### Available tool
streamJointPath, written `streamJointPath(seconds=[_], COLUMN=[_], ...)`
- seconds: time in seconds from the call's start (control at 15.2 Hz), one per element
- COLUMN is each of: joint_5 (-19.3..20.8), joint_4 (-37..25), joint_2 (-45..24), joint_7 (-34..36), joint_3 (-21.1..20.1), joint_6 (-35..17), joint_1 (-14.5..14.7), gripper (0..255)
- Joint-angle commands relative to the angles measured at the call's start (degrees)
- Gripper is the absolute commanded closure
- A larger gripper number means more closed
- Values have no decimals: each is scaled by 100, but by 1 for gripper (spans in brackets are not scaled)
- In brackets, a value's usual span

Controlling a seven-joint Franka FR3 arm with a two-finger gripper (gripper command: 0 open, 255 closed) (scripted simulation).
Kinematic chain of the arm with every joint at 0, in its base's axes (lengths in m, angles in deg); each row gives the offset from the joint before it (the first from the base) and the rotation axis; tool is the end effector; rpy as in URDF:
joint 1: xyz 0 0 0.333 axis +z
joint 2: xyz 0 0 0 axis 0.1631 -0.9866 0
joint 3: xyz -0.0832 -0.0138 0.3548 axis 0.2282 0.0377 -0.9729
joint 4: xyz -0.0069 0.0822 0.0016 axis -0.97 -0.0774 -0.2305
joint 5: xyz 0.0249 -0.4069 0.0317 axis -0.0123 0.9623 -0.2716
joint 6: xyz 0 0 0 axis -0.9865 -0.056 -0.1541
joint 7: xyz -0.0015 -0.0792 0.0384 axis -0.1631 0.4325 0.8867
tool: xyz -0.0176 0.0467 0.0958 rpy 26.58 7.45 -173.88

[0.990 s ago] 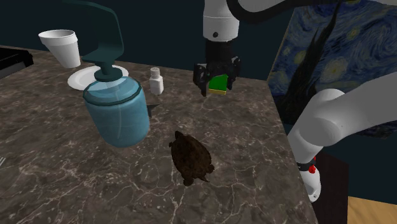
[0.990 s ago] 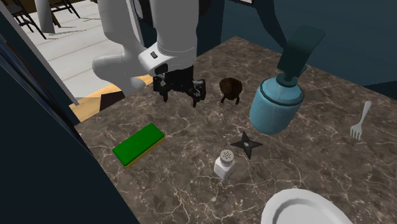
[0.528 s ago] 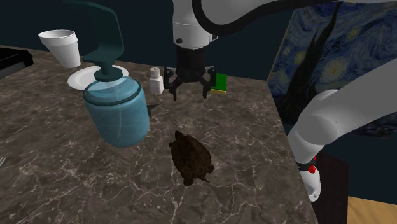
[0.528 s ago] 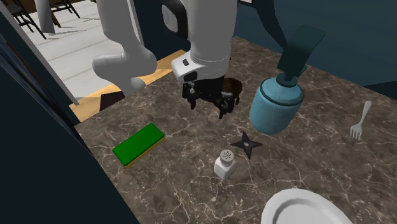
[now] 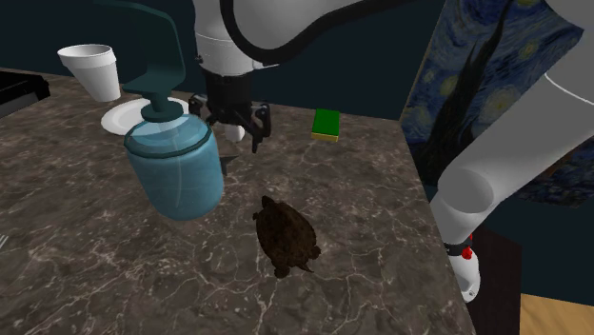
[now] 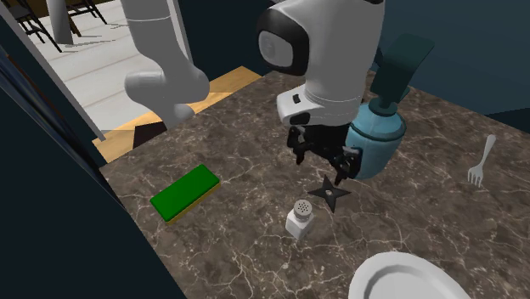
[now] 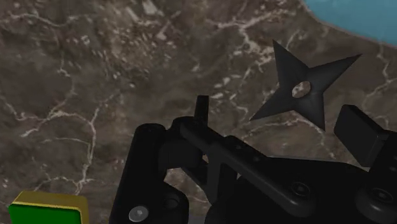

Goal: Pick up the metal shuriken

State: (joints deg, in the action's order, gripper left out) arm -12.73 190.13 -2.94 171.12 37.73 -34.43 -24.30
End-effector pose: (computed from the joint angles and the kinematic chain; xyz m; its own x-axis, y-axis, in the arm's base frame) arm 0.4344 0.3166 0.5386 0.5746 -0.8184 0.0085 -0.8161 -0.5737 -0.0698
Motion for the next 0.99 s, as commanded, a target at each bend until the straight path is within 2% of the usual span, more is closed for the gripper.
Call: streamJointPath(seconds=[0.0, 0.07, 0.66, 0.73, 0.92], joint_5=[479, 732, 936, 939, 939], joint_4=[-370, -547, -115, -123, -122], joint_2=[-534, -789, -1008, -1011, -1011], joint_7=[791, 1120, 1273, 1273, 1276], joint_3=[-296, -389, -400, -399, -401], joint_6=[-155, -191, -758, -751, -752], joint_1=[-133, -154, -98, -99, -97], gripper=[0, 0, 0, 255, 255])
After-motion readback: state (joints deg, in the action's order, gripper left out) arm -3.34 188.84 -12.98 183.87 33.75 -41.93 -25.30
